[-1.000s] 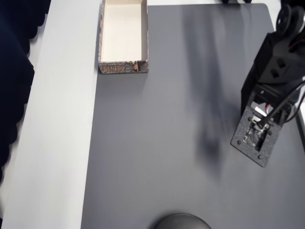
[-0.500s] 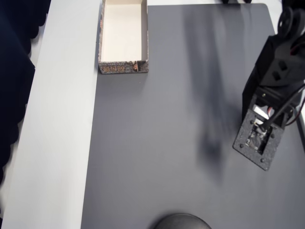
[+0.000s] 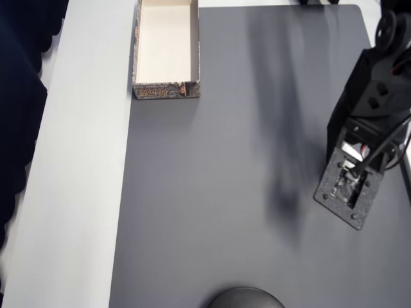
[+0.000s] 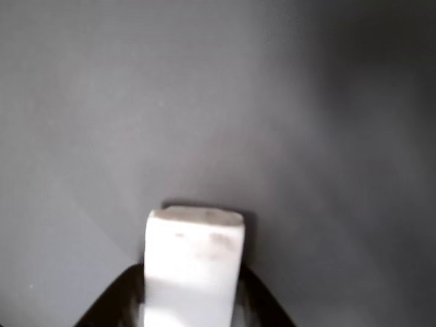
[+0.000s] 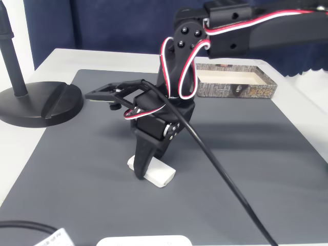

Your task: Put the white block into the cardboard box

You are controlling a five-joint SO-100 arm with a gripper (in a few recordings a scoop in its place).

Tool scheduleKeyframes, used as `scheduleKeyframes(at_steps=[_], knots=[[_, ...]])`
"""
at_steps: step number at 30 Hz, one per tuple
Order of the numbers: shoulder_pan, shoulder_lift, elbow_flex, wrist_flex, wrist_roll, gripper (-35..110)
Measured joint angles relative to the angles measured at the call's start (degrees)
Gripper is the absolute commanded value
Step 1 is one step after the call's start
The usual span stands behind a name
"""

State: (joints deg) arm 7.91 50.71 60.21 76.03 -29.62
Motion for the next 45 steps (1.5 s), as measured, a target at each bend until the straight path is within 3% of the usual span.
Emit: scheduleKeyframes(at_steps=[8, 30, 45], knots=[[-0.2, 0.0, -0.4, 0.0, -1.2, -2], [-0.6, 0.6, -1.2, 4.2, -1.8, -2], [5.0, 20.1, 13.1, 7.4, 2.5, -2]])
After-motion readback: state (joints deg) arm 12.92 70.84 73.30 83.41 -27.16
